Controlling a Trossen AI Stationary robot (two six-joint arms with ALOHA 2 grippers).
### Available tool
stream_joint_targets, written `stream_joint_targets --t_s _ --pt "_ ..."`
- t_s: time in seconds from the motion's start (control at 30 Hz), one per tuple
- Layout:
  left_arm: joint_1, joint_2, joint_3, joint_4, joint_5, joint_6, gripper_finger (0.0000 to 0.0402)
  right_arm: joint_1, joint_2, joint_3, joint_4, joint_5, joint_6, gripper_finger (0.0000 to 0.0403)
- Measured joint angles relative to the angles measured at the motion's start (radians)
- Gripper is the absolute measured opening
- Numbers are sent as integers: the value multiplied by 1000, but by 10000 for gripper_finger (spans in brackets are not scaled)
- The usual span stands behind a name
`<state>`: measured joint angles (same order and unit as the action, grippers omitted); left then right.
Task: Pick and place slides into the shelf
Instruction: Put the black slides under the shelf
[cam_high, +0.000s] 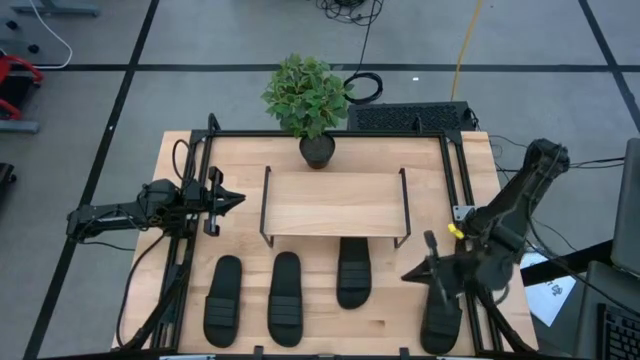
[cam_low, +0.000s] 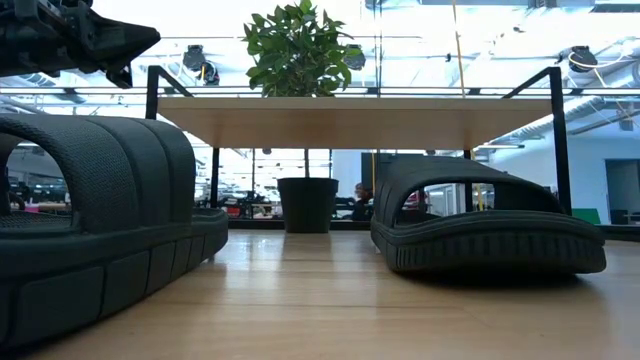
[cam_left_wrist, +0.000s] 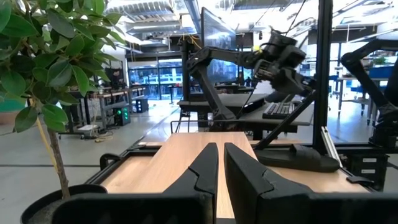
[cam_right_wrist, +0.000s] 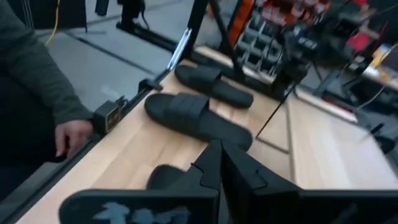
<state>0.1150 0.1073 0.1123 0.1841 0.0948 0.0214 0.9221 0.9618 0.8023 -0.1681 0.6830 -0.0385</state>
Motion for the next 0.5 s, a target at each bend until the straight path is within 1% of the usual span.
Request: stream_joint_targets --t_s 0.07,0.17,0.3,0.37,0.43,0.5 --pt "0 0 0 0 0 0 31 -21 -51 -52 69 -12 -45 0" --pt "0 0 0 0 0 0 31 -71 -155 -148 171 -98 -84 0" --pt "0 0 0 0 0 0 31 -133 -350 -295 275 -209 -102 0" --pt "0 0 0 0 0 0 31 -164 -461 -362 286 -260 -95 0" --pt "0 0 0 0 0 0 31 -187 -561 -411 319 -278 -88 0" --pt "0 0 0 0 0 0 31 -197 -656 -446 322 -330 -77 0"
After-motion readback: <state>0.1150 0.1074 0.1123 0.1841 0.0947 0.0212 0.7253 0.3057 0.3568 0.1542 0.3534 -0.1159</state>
